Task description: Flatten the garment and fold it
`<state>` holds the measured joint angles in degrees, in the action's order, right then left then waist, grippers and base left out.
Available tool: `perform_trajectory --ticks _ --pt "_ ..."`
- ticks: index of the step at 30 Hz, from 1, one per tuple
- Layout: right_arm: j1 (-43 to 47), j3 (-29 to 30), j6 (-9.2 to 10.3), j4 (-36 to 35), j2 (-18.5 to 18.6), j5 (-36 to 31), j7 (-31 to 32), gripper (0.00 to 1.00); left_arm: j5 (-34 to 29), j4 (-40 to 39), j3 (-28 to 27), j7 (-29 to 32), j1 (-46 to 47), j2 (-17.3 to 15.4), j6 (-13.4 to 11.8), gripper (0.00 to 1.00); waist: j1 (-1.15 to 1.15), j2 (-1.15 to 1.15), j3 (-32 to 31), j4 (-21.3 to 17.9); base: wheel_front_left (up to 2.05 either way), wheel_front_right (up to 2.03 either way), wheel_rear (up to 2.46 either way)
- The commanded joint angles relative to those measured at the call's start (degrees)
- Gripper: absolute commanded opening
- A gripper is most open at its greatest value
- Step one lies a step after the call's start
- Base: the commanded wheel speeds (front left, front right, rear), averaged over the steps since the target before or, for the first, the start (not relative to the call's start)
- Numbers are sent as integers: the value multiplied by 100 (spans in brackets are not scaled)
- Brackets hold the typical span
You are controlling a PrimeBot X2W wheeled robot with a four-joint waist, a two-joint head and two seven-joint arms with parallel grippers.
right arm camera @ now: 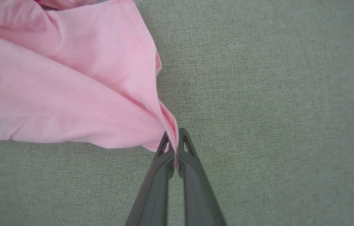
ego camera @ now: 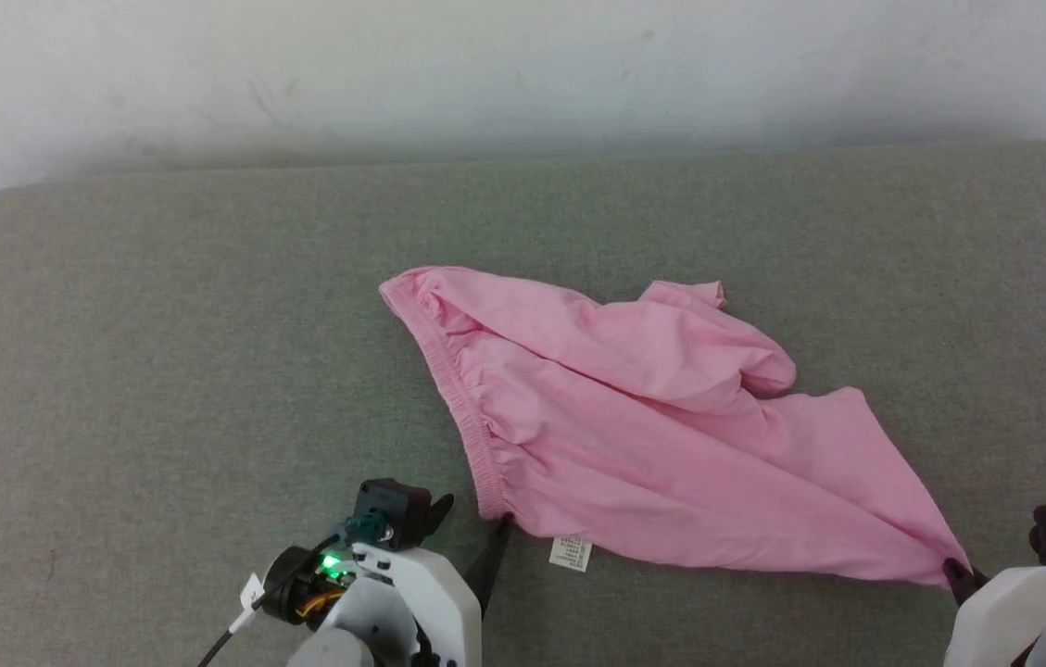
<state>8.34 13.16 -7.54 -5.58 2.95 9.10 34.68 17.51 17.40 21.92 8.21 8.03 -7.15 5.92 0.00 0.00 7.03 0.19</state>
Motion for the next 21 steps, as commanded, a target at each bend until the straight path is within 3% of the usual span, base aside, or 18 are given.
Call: perform_trajectory --ticks 1,10,11,12,13,21 --pt "-88 -7 5 -38 -7 21 -31 0 -38 49 -5 -41 131 25 -43 100 0 0 87 -54 0 0 0" --pt "-189 -12 5 -42 -7 36 -82 0 -68 620 41 -200 472 89 -106 100 0 0 346 -109 0 0 0" --pt "-198 -15 5 -33 -7 37 -87 0 -75 706 81 -136 488 82 -94 85 0 0 361 -110 0 0 0" --pt "-206 -17 5 -24 -7 38 -93 0 -84 790 132 -54 496 68 -77 18 0 0 374 -111 0 0 0" --pt "-215 -17 5 -16 -7 41 -97 0 -81 862 183 28 498 55 -56 0 0 0 383 -111 0 0 0" --pt "-334 36 5 5 -7 35 -247 0 -2 931 305 -9 358 -4 -16 0 0 0 165 -14 0 0 0"
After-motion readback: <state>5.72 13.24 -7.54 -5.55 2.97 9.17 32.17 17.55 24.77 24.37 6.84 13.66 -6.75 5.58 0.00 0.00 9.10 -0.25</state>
